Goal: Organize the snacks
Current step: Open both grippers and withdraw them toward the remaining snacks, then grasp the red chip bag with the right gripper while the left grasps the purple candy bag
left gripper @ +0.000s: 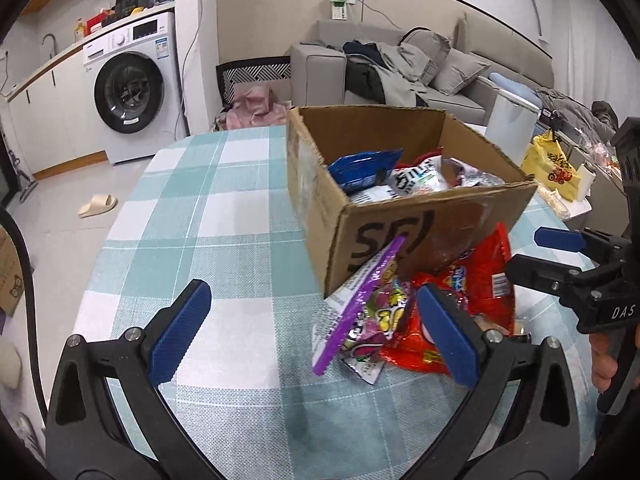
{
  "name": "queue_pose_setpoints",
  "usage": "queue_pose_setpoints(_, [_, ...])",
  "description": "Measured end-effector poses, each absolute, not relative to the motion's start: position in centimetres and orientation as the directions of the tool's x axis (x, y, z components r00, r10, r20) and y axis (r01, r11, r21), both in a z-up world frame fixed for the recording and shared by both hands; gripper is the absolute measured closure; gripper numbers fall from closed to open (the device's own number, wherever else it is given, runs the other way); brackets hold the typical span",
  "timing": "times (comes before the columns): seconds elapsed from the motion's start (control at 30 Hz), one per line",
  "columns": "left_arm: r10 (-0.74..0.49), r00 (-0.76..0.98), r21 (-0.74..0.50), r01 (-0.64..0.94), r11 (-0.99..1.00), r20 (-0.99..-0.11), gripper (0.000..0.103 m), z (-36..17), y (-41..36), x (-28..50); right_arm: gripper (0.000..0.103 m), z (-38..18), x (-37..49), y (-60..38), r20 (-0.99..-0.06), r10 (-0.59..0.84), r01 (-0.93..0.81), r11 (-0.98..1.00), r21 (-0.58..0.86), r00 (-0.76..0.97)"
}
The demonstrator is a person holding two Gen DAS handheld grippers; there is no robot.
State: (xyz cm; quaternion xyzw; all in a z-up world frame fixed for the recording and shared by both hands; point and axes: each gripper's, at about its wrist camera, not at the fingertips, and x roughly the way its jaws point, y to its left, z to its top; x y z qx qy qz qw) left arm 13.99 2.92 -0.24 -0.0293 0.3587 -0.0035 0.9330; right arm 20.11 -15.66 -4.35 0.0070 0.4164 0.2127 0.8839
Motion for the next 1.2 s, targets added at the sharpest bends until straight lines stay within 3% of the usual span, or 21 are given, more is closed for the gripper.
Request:
queue_pose_setpoints(0.67, [-0.061,0.698,-0.113,-0.029,0.993,-0.713,0.000,-3.7,4.3,16.6,0.001,-8.8,22.4,-15.2,-0.785,0.375,-0.320,0.917,0.237,0.493])
queue_pose_setpoints(1.2, [-0.083,0.710,-0.123,-0.004,0.992,-0.699,0.002,-4.0,3.6,16.3,0.019,-8.6,22.8,-14.9,-0.757,0.445,-0.328,0.890,0.316,0.478])
